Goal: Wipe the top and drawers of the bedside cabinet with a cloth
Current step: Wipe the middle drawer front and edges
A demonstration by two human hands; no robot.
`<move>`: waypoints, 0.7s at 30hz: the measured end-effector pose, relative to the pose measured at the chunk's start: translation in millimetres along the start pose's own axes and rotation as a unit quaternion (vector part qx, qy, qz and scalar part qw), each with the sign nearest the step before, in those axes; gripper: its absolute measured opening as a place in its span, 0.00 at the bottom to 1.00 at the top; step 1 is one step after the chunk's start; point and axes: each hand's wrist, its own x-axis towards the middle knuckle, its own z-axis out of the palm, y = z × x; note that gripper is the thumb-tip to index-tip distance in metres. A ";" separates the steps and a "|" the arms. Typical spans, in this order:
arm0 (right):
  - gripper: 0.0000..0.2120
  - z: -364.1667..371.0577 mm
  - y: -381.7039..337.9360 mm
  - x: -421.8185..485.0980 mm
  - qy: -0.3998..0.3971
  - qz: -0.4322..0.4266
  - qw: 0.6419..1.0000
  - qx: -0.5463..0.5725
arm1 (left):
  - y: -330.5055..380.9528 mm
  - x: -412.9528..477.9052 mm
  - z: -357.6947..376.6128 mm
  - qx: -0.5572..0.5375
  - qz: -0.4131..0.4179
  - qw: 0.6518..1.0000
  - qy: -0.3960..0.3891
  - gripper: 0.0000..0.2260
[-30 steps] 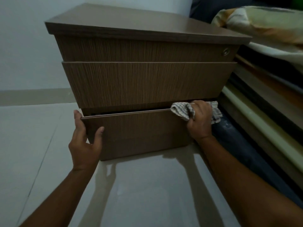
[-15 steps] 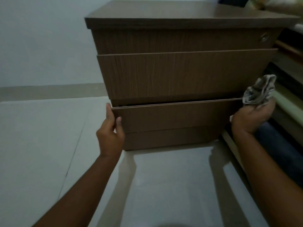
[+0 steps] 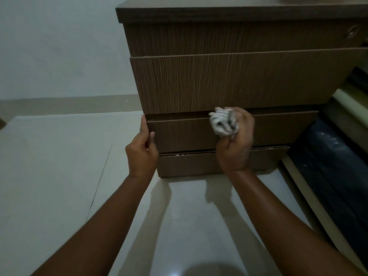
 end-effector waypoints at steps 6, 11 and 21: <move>0.17 70.7 -32.5 -29.4 -0.094 -0.076 0.993 -0.017 | -8.7 -1.2 -9.3 0.015 0.037 0.998 -0.045 0.28; 0.35 112.6 -21.8 -72.2 -0.177 -0.151 0.958 -0.168 | -7.0 3.3 -7.0 0.048 0.029 0.998 -0.041 0.33; 0.24 100.8 8.5 -76.7 -0.234 -0.249 0.893 -0.292 | -7.4 -8.2 1.8 -0.044 0.033 0.998 -0.044 0.37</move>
